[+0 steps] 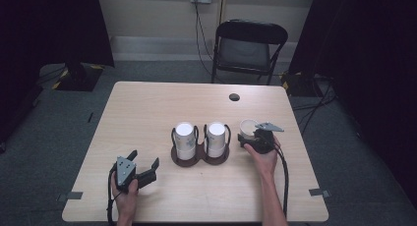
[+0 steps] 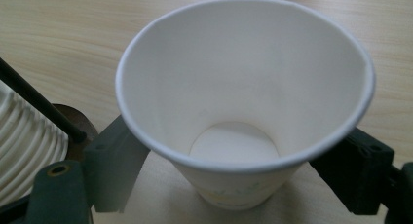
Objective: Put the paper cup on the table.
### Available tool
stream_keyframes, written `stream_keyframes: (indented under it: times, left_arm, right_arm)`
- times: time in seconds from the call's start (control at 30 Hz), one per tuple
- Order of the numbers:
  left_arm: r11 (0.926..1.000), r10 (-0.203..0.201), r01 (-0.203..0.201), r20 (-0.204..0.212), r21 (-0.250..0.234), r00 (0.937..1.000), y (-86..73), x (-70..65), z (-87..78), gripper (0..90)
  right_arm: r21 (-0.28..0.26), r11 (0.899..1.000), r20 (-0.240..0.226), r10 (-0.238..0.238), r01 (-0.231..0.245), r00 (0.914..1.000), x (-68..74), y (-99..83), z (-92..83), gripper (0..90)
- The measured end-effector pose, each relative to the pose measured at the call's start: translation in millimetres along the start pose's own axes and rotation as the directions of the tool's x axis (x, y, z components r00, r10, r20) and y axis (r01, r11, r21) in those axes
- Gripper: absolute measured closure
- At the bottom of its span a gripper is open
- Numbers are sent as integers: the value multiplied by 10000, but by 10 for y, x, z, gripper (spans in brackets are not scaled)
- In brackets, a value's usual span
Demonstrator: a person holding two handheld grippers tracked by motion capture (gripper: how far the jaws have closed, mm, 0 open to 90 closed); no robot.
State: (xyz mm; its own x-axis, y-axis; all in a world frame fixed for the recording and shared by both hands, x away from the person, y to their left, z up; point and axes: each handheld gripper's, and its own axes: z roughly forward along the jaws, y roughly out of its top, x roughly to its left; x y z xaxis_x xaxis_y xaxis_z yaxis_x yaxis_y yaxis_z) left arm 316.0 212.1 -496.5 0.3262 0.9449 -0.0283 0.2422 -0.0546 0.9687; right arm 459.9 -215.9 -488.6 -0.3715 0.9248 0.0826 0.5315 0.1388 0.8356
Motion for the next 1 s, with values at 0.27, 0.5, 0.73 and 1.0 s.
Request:
stream_keyframes:
  times: [0.27, 0.5, 0.73, 1.0]
  left_arm:
    - [10000, 24, -23, -45, 57, 10000, 3, 3, 3, 157]
    - [9999, 5, -5, -37, 141, 10000, 6, 6, 9, 155]
    - [9998, 14, -11, -104, 200, 9999, 8, -2, 17, 155]
    - [9998, 104, -98, -285, 191, 9995, 8, -15, 14, 158]
  right_arm:
    - [-11, 9999, -68, 171, -171, 9998, -9, -41, -85, 176]
    - [-448, 9980, -32, 443, -444, 9990, 12, -54, -278, 178]
    - [-1000, 9938, 101, 495, -483, 9987, 21, -100, -499, 175]
    - [-1394, 9890, 26, 503, -494, 9987, 80, -141, -686, 176]
